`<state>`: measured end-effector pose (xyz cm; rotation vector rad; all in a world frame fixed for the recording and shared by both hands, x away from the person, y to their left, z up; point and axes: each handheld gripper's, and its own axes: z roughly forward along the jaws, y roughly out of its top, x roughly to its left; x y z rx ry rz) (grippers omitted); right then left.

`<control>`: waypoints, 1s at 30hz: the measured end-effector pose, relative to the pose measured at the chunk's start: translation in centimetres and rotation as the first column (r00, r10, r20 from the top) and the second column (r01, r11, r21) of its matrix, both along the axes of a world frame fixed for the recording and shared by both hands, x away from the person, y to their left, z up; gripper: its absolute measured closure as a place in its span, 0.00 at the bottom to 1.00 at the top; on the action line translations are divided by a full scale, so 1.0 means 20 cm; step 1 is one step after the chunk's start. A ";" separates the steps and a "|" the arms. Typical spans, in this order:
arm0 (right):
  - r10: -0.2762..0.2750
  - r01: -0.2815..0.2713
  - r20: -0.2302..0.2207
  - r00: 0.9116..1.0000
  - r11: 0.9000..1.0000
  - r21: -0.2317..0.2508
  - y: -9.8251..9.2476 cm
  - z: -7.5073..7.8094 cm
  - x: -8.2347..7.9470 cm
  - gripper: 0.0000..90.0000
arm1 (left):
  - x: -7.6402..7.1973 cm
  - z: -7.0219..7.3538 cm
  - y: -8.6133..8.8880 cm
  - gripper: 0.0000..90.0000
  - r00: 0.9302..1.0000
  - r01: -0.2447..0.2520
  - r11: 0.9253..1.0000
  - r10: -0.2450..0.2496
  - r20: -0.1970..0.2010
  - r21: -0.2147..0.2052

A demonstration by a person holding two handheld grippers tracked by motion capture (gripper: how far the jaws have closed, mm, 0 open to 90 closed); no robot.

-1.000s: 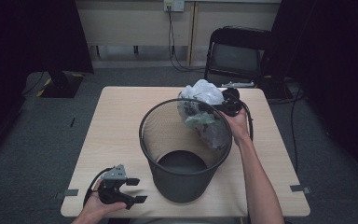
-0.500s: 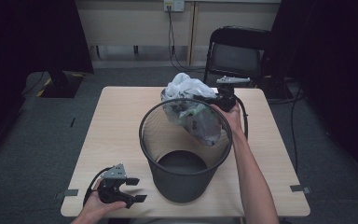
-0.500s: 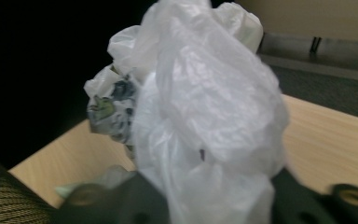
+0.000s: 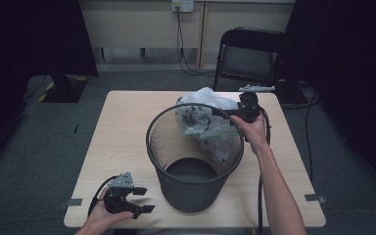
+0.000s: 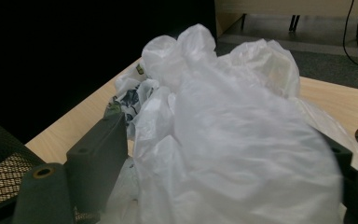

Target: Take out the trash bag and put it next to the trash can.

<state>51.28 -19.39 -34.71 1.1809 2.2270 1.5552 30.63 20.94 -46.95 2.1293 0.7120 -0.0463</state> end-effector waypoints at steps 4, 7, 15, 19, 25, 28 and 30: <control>-0.051 0.052 0.021 0.998 0.998 -0.038 -0.04 0.04 -0.02 0.18 | 0.00 0.00 0.00 0.29 1.000 0.000 1.000 0.000 0.002 -0.002; -0.068 0.069 0.027 0.997 0.997 -0.035 -0.09 0.05 -0.05 0.18 | 0.00 0.00 0.01 0.29 1.000 -0.007 1.000 0.007 -0.001 -0.006; -0.079 0.079 0.003 0.997 0.997 -0.027 -0.18 -0.01 -0.10 0.18 | 0.00 0.00 0.00 0.29 1.000 -0.015 1.000 0.015 0.005 0.003; -0.076 0.076 -0.004 0.997 0.997 -0.028 -0.20 -0.06 -0.16 0.18 | 0.01 -0.01 0.02 0.28 0.998 -0.063 0.998 0.062 0.010 0.014; -0.067 0.067 -0.014 0.998 0.998 -0.004 -0.24 -0.10 -0.27 0.18 | 0.03 -0.01 0.05 0.29 0.991 -0.129 0.992 0.129 0.020 -0.008; -0.073 0.073 -0.008 0.997 0.997 -0.010 -0.26 -0.10 -0.32 0.18 | 0.04 -0.02 0.06 0.27 0.991 -0.132 0.991 0.132 0.019 -0.004; -0.083 0.083 -0.009 0.997 0.997 -0.011 -0.26 -0.10 -0.35 0.18 | 0.03 -0.02 0.05 0.27 0.991 -0.131 0.991 0.131 0.019 0.001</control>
